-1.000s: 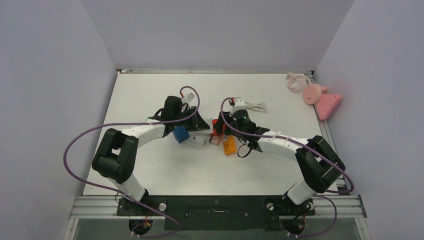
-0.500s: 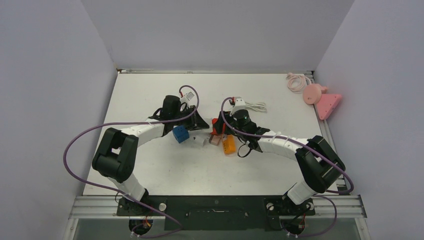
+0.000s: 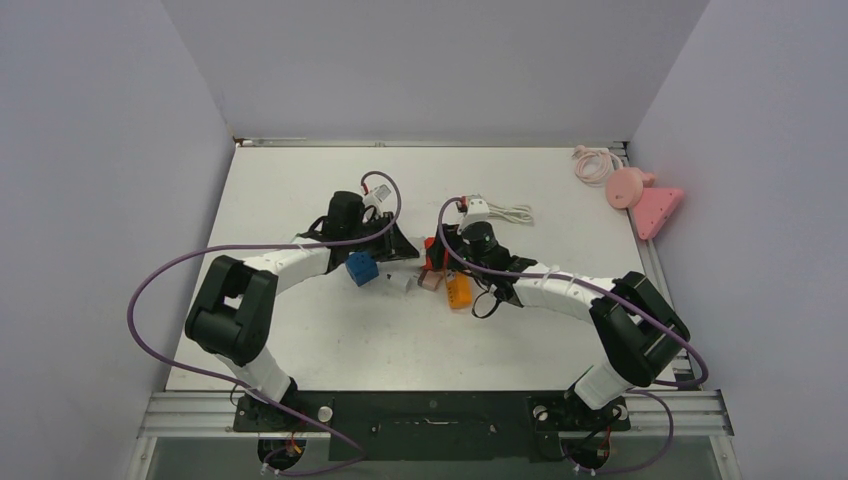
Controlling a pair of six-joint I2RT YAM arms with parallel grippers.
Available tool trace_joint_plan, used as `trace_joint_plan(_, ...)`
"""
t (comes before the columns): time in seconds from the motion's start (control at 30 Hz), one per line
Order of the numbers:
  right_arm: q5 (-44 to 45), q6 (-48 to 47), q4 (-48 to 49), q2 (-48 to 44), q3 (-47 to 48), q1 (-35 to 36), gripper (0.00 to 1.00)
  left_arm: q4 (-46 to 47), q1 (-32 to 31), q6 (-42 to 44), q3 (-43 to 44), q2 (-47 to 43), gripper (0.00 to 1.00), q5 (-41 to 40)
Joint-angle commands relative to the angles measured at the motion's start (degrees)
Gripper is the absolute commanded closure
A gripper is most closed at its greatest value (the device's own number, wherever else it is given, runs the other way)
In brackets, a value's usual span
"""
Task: Pull the plug off the socket
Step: Remove the plug from the socket.
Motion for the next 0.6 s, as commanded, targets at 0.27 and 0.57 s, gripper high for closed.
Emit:
trace_joint_plan(0.27,0.57,-1.58,-1.47,-0.63,-1.91,-1.72,0.95,1.45,0.26,3.02,2.75,-0.11,1.00,5.32)
trace_joint_plan(0.57,-14.06,3.52,5.91,-2.66,-6.44,-9.51,0.95,9.08,1.62,-2.94,1.24,4.18,1.00,11.99)
